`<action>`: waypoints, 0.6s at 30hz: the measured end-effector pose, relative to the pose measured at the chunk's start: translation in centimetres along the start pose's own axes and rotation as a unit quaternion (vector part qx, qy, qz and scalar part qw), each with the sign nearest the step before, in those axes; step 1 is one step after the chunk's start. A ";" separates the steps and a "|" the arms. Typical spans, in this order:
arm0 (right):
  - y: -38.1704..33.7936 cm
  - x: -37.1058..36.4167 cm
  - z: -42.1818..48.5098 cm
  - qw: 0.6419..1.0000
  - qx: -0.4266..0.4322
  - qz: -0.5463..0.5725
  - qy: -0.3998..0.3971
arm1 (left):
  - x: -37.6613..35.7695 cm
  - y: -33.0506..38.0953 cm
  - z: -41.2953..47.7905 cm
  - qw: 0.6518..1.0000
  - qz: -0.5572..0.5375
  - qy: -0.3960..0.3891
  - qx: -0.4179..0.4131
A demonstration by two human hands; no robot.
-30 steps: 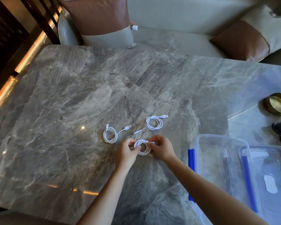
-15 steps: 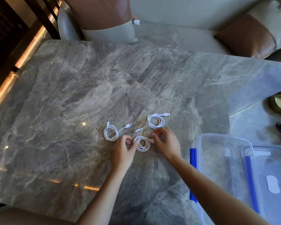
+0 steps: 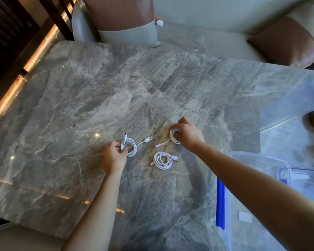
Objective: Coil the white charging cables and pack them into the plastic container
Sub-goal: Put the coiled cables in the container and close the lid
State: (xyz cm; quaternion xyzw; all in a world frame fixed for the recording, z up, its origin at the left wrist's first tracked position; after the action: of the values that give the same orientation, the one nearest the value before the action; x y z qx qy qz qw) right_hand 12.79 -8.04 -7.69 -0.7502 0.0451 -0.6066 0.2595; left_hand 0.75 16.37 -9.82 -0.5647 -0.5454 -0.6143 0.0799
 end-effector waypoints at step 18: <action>2.8 16.2 -4.9 0.971 -0.047 0.173 0.161 | 7.9 7.2 -2.0 0.971 -0.155 0.000 -0.184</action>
State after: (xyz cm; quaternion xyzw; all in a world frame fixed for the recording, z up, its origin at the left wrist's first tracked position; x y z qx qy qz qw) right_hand 13.13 -18.29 6.02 -0.6346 0.2439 -0.6627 0.3139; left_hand 1.91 16.18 1.00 -0.4784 -0.5037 -0.7089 -0.1220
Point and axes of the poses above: each hand's wrist, its own z-axis towards the middle knuckle, its own x-axis out of the back of the hand, y = z × x, the point moved 4 cm from there along z, towards the middle knuckle, and after that the axes turned 8 degrees about y, right-handed, at the moved point
